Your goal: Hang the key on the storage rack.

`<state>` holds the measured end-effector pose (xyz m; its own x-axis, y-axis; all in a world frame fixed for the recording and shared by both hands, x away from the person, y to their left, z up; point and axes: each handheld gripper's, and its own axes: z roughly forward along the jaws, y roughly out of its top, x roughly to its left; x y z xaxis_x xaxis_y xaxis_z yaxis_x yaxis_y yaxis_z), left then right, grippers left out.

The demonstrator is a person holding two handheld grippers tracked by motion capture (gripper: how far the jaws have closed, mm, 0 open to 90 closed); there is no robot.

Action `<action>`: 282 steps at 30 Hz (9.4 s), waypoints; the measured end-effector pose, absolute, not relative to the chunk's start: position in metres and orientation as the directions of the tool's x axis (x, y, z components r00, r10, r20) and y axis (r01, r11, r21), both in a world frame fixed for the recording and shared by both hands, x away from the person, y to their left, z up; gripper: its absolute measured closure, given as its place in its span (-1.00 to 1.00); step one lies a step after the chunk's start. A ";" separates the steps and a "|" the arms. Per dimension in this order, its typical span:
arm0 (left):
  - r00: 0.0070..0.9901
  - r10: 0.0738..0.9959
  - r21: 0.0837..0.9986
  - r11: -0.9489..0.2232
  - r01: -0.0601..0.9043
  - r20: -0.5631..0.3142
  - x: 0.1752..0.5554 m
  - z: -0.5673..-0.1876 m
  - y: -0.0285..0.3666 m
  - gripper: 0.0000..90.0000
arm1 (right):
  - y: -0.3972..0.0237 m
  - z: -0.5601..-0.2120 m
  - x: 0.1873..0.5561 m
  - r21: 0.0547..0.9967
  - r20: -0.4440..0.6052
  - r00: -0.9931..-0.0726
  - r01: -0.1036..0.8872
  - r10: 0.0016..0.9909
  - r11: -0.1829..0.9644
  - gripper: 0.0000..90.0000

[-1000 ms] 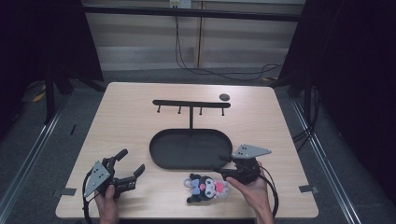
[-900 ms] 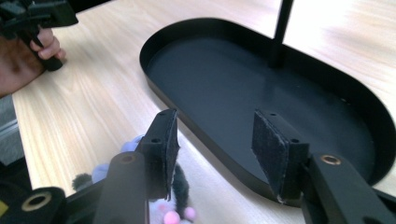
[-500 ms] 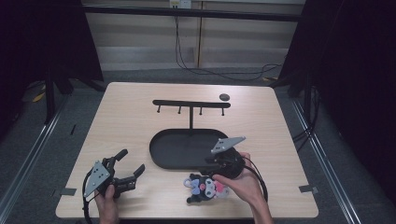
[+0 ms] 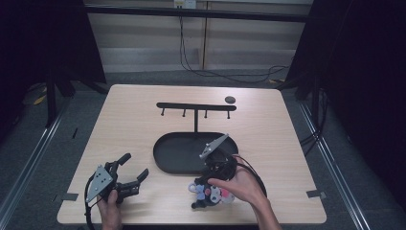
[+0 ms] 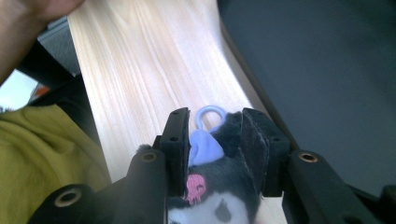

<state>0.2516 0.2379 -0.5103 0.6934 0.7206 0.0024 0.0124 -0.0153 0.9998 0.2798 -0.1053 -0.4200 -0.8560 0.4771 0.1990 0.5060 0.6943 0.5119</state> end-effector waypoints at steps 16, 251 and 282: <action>0.693 0.721 1.000 -0.015 0.013 0.002 0.252 -0.510 0.238 -0.66 | -0.066 -0.444 0.288 0.307 0.225 -0.881 0.469 0.416 0.828 0.54; 0.690 0.723 1.000 0.000 0.017 -0.012 0.251 -0.511 0.237 -0.66 | -0.108 -0.306 0.436 0.226 0.167 -0.877 0.478 0.450 0.849 0.94; 0.690 0.724 1.000 -0.004 0.015 -0.007 0.251 -0.511 0.237 -0.66 | -0.110 -0.302 0.443 0.225 0.125 -0.886 0.464 0.447 0.857 0.83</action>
<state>0.2509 0.2373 -0.5106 0.6899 0.7238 -0.0070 0.0148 -0.0045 0.9999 0.4429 -0.1099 -0.3024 -0.8857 0.4470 0.1254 0.4642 0.8566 0.2253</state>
